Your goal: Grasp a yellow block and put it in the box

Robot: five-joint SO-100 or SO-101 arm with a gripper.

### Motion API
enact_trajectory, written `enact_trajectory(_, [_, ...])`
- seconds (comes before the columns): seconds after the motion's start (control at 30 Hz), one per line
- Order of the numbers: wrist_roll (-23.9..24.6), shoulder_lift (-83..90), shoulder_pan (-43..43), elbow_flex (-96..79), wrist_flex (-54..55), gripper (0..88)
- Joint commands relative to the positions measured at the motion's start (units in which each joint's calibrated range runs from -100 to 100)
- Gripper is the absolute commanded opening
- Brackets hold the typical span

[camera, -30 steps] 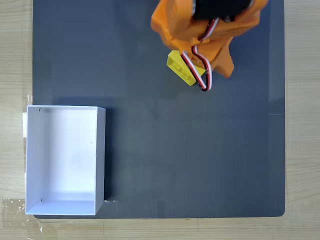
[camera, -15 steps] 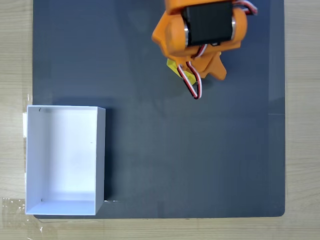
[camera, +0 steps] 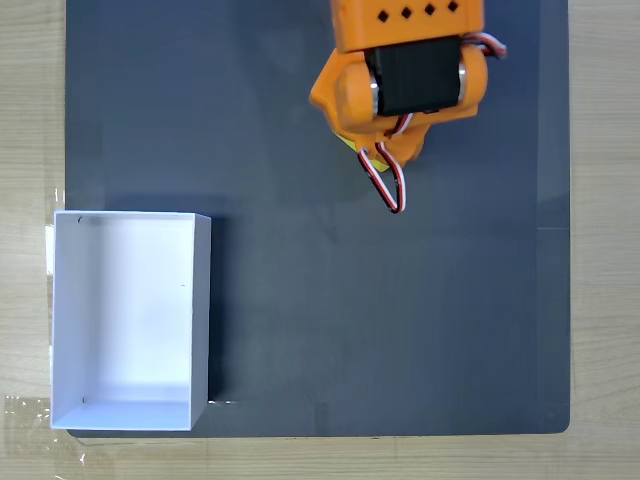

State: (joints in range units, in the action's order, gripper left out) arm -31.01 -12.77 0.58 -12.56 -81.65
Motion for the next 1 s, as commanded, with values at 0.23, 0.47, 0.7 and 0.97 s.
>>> enact_trajectory(0.23, [0.11, 8.62, -1.51, 1.84, 0.15, 21.1])
enact_trajectory(0.47, [0.16, 19.55, -2.6, 3.47, 13.59, 21.0])
enact_trajectory(0.7, [4.36, 27.26, 1.69, 3.47, 32.09, 21.0])
enact_trajectory(0.97, [16.37, 29.12, 13.47, 3.56, 48.06, 21.0])
